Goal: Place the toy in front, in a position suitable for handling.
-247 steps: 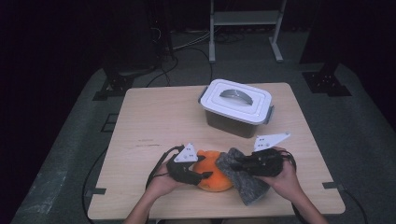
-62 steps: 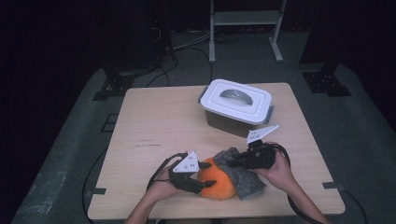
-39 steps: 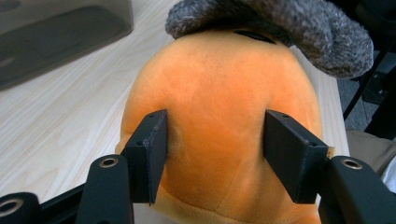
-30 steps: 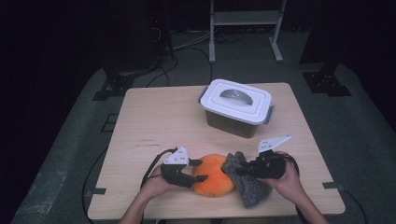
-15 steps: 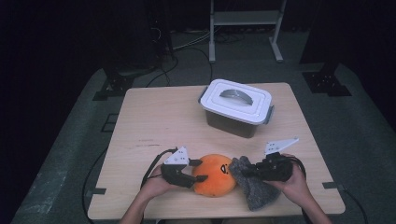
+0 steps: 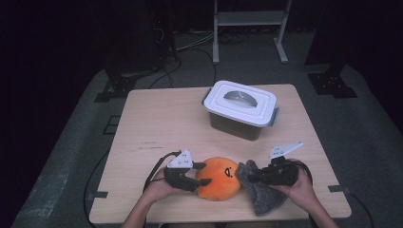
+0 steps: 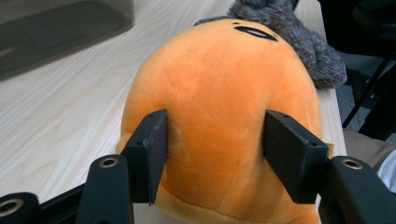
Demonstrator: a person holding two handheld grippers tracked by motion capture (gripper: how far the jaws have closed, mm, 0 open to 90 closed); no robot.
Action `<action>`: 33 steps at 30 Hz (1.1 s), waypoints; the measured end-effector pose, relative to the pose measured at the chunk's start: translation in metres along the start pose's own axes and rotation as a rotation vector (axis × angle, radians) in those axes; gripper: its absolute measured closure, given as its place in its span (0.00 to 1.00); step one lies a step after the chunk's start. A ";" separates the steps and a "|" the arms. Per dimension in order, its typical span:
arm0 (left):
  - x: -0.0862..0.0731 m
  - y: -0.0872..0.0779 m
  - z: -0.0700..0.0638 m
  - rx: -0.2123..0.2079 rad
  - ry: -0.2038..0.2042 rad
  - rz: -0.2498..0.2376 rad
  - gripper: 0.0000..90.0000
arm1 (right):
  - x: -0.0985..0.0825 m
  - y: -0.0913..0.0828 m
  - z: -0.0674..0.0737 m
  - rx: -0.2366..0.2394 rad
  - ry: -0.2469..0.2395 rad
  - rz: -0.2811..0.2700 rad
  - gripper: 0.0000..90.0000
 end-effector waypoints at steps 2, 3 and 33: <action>0.002 0.001 -0.003 -0.001 0.020 0.004 0.45 | 0.008 -0.003 0.001 0.001 -0.011 -0.017 0.84; 0.003 0.001 -0.005 -0.001 0.028 0.003 0.45 | 0.012 -0.003 0.003 0.003 -0.015 -0.024 0.84; 0.023 0.015 -0.039 -0.048 0.206 0.010 0.44 | 0.072 0.020 0.012 0.070 -0.081 0.077 0.84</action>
Point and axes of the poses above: each handheld gripper's, and its own axes: y roughly forward along the jaws, x roughly out of its top, z roughly to its left, the point moved 10 cm from there along y, roughly forward along the jaws, and after that the axes turned 2 degrees about -x, right-handed, at the moved point
